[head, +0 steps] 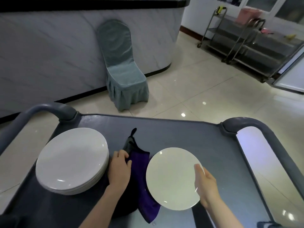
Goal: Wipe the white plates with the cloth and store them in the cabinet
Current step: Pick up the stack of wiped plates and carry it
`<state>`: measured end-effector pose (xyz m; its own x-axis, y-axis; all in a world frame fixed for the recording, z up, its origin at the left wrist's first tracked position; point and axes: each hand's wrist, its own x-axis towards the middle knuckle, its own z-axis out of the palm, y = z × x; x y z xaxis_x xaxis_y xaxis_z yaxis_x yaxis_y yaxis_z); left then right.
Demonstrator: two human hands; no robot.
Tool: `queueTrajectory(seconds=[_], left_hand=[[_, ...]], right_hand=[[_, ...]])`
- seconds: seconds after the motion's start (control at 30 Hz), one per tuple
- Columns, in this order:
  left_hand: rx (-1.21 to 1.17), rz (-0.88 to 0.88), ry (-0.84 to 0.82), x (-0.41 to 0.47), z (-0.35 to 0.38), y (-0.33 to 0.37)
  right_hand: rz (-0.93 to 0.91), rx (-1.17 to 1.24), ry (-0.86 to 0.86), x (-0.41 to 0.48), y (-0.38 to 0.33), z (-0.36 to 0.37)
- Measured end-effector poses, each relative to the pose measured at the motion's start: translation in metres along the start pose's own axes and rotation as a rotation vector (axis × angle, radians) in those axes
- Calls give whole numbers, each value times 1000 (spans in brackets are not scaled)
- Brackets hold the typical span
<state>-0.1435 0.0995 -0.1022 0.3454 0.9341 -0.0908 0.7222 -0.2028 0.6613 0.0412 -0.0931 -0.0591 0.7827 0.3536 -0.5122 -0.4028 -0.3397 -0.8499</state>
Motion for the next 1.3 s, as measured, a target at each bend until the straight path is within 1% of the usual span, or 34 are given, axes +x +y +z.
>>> queueTrajectory(seconds=[0.07,0.17,0.23,0.37,0.4,0.47,0.5,0.53,0.6,0.67,0.7,0.73,0.77,0.8,0.83,0.87,0.9,0.97,1.07,1.13,1.23,1.3], left_hand=[[-24,48,23,2,-1,3],[-228,7,16,5,-11,16],[-344,-2,58,5,-23,34],[-441,-51,100,5,-54,82],[-470,-35,113,2,-61,93],[-523,64,107,-9,-73,114],[-524,146,62,-17,-75,121],[-502,240,-30,-28,-74,126],[-387,425,-339,-50,-62,125],[-201,513,-658,-66,-47,117],[-146,526,-726,-70,-41,112],[-151,537,-712,-70,-37,107],[-173,565,-601,-68,-35,102],[-165,612,-429,-64,-34,95],[-101,667,-255,-61,-32,86],[-6,703,-116,-59,-30,79],[102,686,-76,-59,-27,72],[243,625,-134,-70,-17,66],[246,642,-133,-91,-5,68],[223,705,-166,-97,-1,76],[378,778,-270,-86,-5,97],[444,838,-268,-65,-6,105]], right_hand=[[-3,5,-1,-2,-1,-1],[-71,18,3,-5,-1,-1],[-107,49,2,-9,-1,0],[-137,70,-32,-17,-7,2],[-153,63,-31,-19,-10,4],[-181,65,-19,-23,-14,7],[-194,74,-8,-23,-16,9],[-211,78,-1,-24,-18,11],[-252,61,7,-27,-22,15],[-295,59,11,-29,-28,18],[-313,68,13,-29,-30,18],[-319,81,17,-28,-30,18],[-317,103,20,-28,-29,17],[-307,126,31,-27,-27,16],[-296,151,44,-28,-26,16],[-286,170,57,-29,-25,16],[-286,193,71,-30,-25,17],[-292,238,104,-33,-29,19],[-305,258,118,-35,-36,23],[-314,244,85,-40,-38,27],[-317,190,44,-49,-31,34],[-298,170,17,-54,-25,38]])
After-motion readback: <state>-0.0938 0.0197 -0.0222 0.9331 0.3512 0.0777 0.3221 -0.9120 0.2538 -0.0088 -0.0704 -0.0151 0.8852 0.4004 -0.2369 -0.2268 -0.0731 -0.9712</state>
